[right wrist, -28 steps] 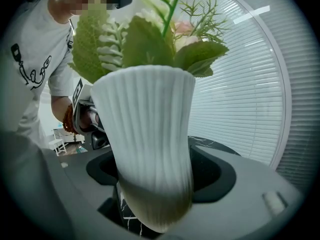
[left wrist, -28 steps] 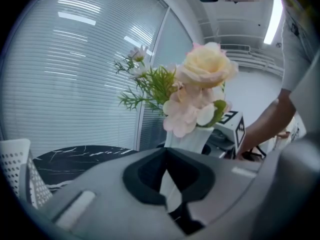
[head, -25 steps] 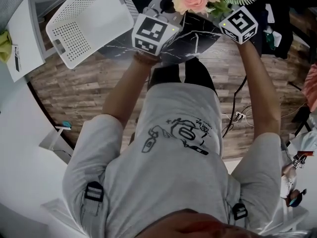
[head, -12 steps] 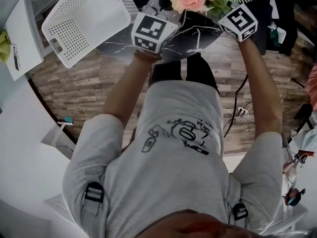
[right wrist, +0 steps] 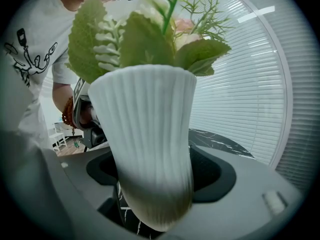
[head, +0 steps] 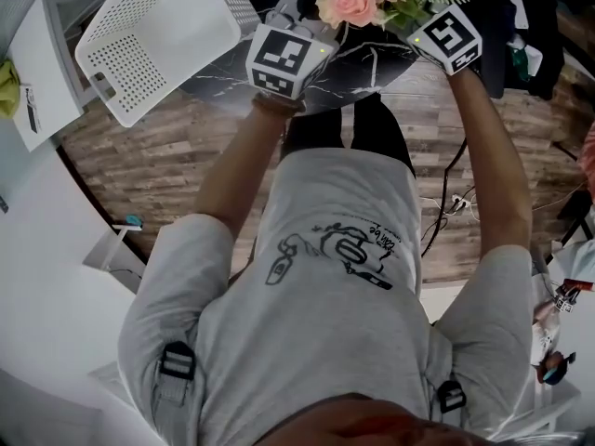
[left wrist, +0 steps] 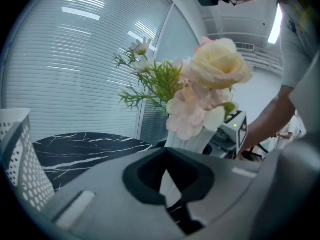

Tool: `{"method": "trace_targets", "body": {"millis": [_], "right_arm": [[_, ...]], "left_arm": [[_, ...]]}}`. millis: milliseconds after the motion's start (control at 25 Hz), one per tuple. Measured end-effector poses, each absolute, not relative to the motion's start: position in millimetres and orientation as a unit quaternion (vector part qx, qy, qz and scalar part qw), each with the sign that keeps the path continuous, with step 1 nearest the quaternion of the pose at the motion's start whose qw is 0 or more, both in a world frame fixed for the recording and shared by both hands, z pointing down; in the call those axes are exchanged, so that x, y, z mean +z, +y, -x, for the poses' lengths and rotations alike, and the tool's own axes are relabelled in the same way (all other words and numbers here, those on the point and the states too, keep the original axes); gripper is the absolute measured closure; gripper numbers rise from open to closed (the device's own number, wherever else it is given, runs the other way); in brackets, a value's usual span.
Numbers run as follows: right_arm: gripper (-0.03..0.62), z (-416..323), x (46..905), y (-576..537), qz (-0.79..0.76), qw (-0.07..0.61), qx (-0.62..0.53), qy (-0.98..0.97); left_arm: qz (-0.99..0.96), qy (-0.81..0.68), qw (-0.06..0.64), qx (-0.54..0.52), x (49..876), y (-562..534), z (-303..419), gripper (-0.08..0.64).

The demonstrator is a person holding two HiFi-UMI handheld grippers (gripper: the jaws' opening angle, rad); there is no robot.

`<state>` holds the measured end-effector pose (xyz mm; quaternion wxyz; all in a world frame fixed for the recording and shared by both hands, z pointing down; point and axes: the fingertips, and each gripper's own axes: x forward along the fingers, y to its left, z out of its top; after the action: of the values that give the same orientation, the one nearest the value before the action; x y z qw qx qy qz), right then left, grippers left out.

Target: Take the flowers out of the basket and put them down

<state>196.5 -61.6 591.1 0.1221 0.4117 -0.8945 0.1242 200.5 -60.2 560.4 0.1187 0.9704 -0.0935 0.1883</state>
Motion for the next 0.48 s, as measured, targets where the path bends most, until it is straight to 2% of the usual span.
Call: {"method": "trace_targets", "body": {"millis": [480], "right_arm": [[0.192,-195,604,-57,-0.415,0.126,0.123,-0.893]], "left_arm": [[-0.97,-0.09,0.117,0.191,568,-56,-200,0.558]]}}
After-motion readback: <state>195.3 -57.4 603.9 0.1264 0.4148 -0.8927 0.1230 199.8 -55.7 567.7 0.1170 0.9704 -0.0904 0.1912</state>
